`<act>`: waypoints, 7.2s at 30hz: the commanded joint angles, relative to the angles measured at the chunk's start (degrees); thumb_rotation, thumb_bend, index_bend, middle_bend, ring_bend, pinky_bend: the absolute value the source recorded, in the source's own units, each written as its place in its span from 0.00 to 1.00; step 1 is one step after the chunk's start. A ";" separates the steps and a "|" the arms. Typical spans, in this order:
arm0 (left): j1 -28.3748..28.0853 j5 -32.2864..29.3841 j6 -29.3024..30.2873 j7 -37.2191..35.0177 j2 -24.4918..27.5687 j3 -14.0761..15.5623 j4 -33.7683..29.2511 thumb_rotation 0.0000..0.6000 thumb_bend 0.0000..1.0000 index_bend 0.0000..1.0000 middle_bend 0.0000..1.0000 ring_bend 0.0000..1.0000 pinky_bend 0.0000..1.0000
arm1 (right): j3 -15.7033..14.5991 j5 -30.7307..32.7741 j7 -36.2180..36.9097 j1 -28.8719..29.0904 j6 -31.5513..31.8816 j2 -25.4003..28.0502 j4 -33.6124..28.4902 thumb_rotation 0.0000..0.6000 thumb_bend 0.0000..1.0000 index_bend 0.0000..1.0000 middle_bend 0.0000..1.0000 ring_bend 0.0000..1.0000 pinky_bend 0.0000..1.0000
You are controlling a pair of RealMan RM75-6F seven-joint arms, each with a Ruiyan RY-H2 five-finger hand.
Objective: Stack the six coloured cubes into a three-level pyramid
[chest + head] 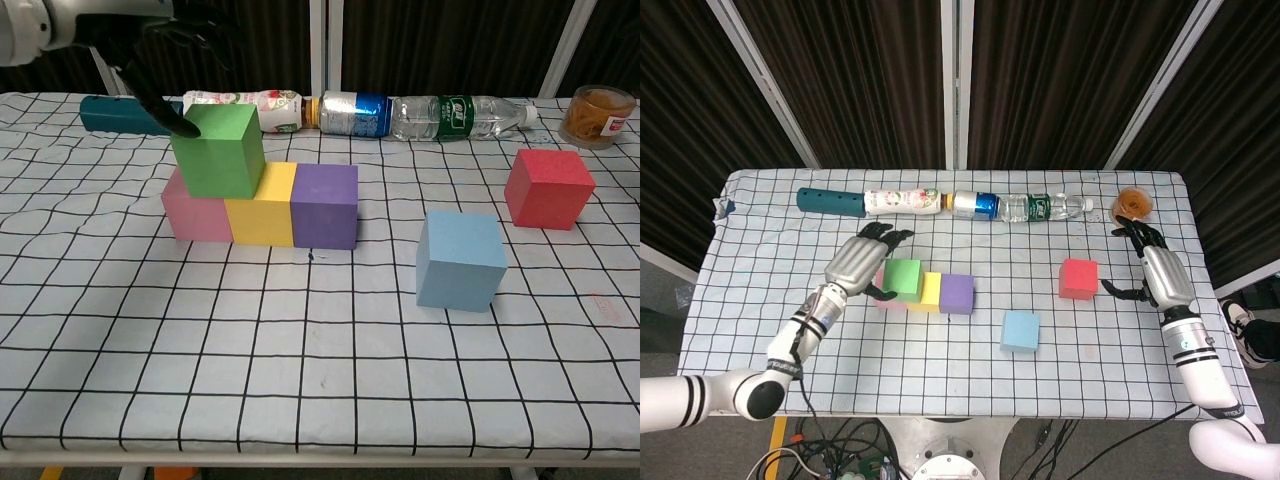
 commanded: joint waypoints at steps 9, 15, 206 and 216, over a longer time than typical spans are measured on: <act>10.55 8.48 7.41 -9.27 5.85 1.17 3.60 1.00 0.11 0.12 0.15 0.06 0.06 | -3.57 10.61 -14.54 2.57 -4.05 -4.07 6.28 1.00 0.02 0.03 0.22 0.01 0.00; 12.50 9.43 4.95 -12.86 6.46 1.61 5.53 1.00 0.11 0.12 0.15 0.06 0.06 | -3.00 12.69 -14.13 4.47 -6.94 -8.73 12.15 1.00 0.00 0.03 0.21 0.00 0.00; 24.71 22.96 3.86 -27.81 9.05 -1.26 9.62 1.00 0.11 0.13 0.13 0.06 0.06 | 3.31 13.64 -28.39 31.06 -7.48 -32.56 12.22 1.00 0.05 0.29 0.38 0.04 0.00; 24.60 22.91 3.64 -27.87 8.98 -1.34 9.80 1.00 0.11 0.13 0.13 0.06 0.06 | 3.34 13.42 -27.89 31.40 -7.99 -32.69 12.93 1.00 0.05 0.29 0.37 0.04 0.00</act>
